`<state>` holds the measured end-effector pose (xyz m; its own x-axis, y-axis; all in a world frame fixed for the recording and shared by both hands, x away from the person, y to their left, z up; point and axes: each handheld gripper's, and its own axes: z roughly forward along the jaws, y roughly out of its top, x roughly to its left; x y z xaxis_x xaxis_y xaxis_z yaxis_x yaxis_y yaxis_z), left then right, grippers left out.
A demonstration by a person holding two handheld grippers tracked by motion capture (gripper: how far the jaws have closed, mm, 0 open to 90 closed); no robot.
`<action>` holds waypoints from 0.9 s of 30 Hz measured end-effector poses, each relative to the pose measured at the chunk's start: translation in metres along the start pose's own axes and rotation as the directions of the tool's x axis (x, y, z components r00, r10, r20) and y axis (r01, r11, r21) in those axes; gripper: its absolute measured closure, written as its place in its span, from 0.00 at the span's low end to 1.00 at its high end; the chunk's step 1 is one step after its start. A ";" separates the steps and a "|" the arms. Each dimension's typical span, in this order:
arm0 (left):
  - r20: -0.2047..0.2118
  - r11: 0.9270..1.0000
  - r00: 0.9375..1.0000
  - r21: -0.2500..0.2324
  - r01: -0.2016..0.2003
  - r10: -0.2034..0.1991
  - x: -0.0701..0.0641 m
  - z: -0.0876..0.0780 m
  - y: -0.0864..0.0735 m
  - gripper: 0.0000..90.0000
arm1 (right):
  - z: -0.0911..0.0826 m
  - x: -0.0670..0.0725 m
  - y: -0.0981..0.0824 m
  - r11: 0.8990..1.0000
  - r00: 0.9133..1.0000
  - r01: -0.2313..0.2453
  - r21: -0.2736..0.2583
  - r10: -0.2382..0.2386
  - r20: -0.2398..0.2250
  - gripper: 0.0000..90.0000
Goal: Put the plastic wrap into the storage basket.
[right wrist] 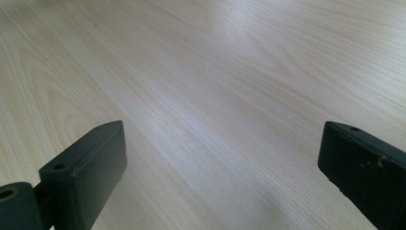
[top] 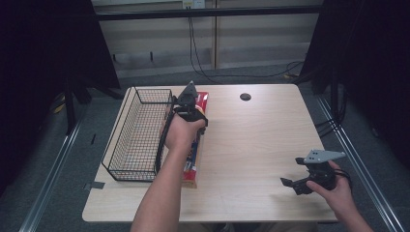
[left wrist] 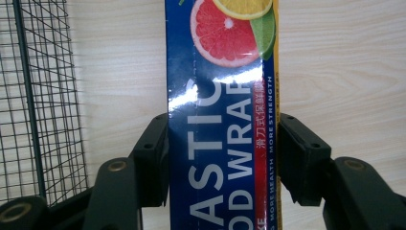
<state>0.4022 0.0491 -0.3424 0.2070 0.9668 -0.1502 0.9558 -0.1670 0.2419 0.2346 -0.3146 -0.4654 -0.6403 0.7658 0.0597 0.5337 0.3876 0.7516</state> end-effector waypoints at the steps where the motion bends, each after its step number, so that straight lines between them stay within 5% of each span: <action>1: -0.002 1.000 1.000 0.000 0.000 0.000 0.000 -0.001 0.000 0.49 | 0.000 0.000 0.000 1.000 1.000 -0.001 0.000 0.001 0.000 0.03; 27: 0.000 1.000 1.000 0.004 0.024 -0.024 0.018 -0.015 0.001 0.49 | 0.000 0.000 0.000 1.000 1.000 0.002 0.004 -0.002 0.003 0.03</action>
<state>0.4035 0.0690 -0.3304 0.1840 0.9705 -0.1560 0.9614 -0.1446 0.2343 0.2344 -0.3142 -0.4654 -0.6396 0.7666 0.0563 0.5345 0.3909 0.7493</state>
